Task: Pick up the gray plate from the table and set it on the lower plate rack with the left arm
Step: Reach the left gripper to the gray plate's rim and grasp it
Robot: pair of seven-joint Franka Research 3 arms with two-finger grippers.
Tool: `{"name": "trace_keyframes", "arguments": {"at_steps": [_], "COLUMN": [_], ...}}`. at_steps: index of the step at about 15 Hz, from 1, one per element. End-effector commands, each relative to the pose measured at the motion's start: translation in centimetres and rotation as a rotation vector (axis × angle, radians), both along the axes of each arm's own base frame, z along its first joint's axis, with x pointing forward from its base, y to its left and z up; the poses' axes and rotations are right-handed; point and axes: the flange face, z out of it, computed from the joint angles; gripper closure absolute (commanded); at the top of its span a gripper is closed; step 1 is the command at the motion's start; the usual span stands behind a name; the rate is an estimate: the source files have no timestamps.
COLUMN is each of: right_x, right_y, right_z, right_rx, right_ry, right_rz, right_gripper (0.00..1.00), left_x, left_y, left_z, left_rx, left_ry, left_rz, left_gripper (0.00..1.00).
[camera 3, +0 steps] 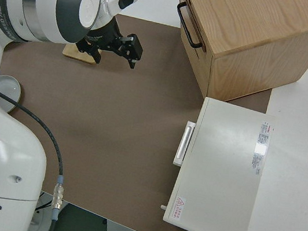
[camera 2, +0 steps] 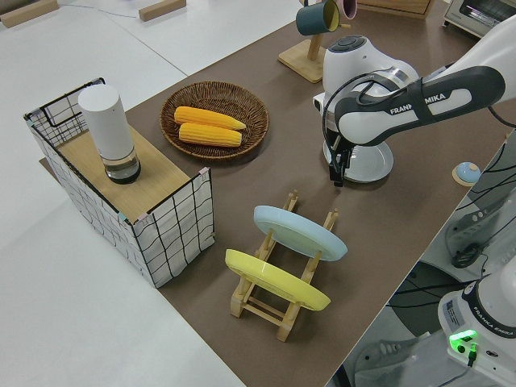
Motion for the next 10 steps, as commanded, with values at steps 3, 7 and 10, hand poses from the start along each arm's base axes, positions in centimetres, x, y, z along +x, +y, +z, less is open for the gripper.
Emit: {"name": "trace_keyframes", "arguments": {"at_steps": [3, 7, 10], "right_x": [-0.16, -0.23, -0.23], "right_y": [-0.12, -0.12, -0.12], "right_z": [0.38, 0.44, 0.44], "right_rx": [-0.002, -0.003, -0.003], "right_ry": [0.002, 0.002, 0.002], "right_rz": [-0.014, -0.014, -0.014], "right_gripper": [0.017, 0.017, 0.017], "left_x": [-0.01, -0.01, 0.04], "left_y": [-0.30, -0.23, -0.17], "left_z": [-0.13, -0.13, -0.01], "left_rx": [-0.001, -0.001, -0.002], "left_ry": [-0.011, -0.011, -0.013], "left_rz": [0.028, 0.029, 0.030], "left_gripper": [0.99, 1.00, 1.00]}}
